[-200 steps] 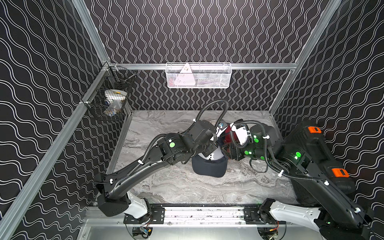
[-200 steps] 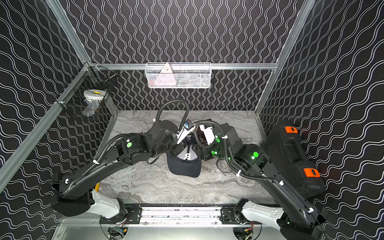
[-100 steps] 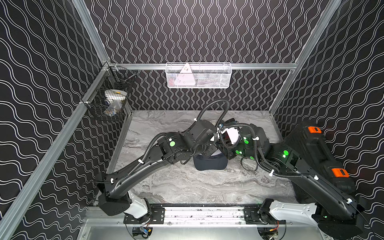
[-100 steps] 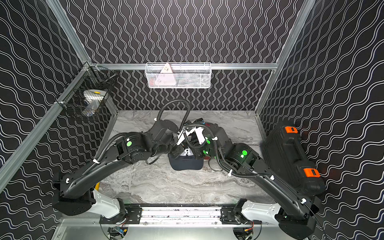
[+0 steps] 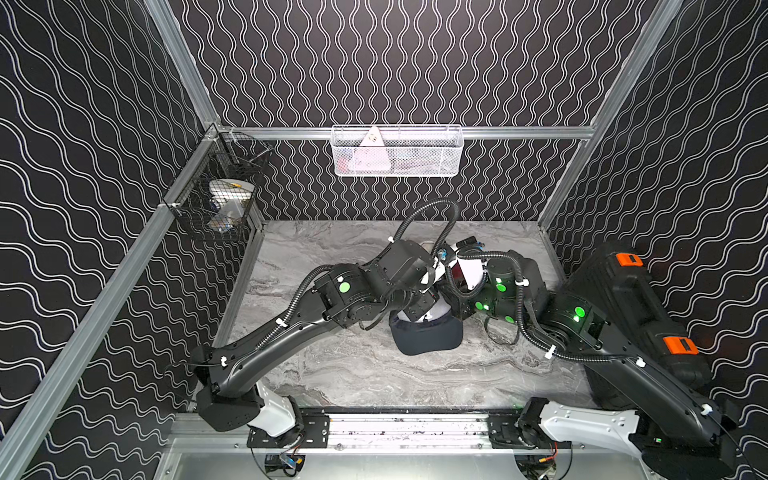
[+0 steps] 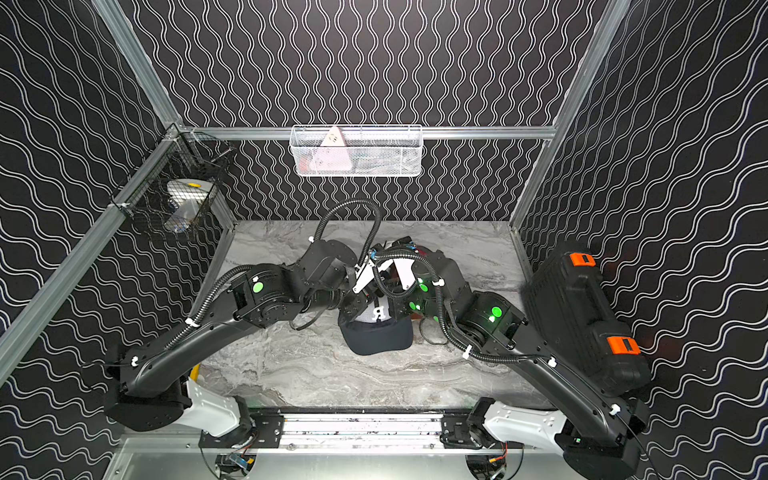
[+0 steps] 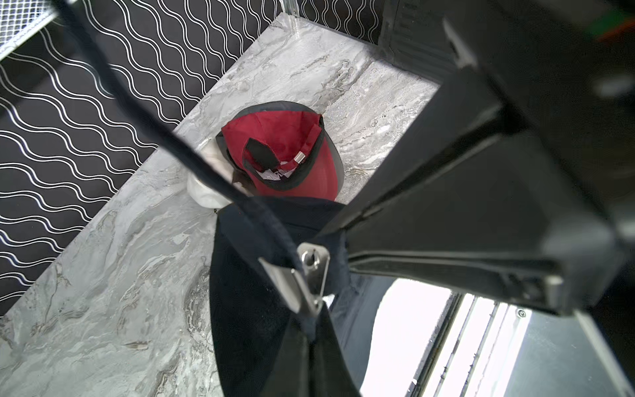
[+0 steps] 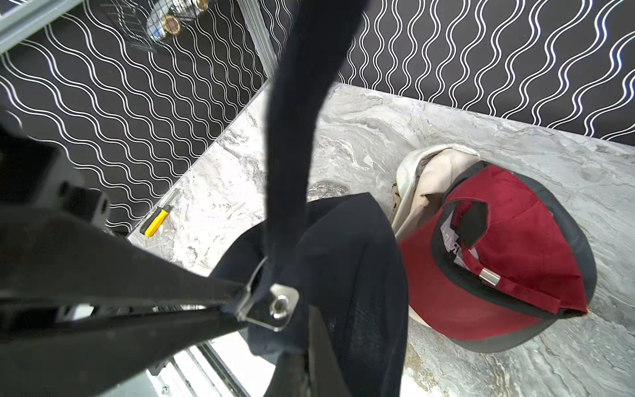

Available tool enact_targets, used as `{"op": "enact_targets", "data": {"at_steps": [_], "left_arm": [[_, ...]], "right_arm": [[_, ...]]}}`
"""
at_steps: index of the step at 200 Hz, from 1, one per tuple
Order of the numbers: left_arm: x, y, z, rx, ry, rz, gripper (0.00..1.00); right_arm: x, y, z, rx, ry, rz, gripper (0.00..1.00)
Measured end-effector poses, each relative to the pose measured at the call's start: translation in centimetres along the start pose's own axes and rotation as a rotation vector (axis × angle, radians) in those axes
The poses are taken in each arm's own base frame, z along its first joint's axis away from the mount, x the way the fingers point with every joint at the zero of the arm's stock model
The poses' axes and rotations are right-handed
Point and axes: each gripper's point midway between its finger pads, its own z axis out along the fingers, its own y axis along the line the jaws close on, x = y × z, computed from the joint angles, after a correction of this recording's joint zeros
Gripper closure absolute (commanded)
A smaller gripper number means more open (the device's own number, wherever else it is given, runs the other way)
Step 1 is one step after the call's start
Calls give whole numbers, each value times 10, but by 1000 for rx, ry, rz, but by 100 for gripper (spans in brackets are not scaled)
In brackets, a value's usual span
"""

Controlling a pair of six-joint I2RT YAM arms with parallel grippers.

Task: Open the adjustable buckle of the baseball cap
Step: Pull the adjustable strap on the baseball cap.

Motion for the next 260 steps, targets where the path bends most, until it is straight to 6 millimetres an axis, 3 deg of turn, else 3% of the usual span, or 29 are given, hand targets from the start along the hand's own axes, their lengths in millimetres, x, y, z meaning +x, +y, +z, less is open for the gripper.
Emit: {"op": "enact_targets", "data": {"at_steps": [58,187,260], "left_arm": [[7,-3,4,14,17,-8,100],[0,-11,-1,62,-51,-42,100],[-3,-9,-10,64,-48,-64,100]], "right_arm": [[-2,3,-7,-33,-36,35,100],[-6,-1,-16,-31,-97,104,100],[7,-2,-7,-28,-54,80,66]]}}
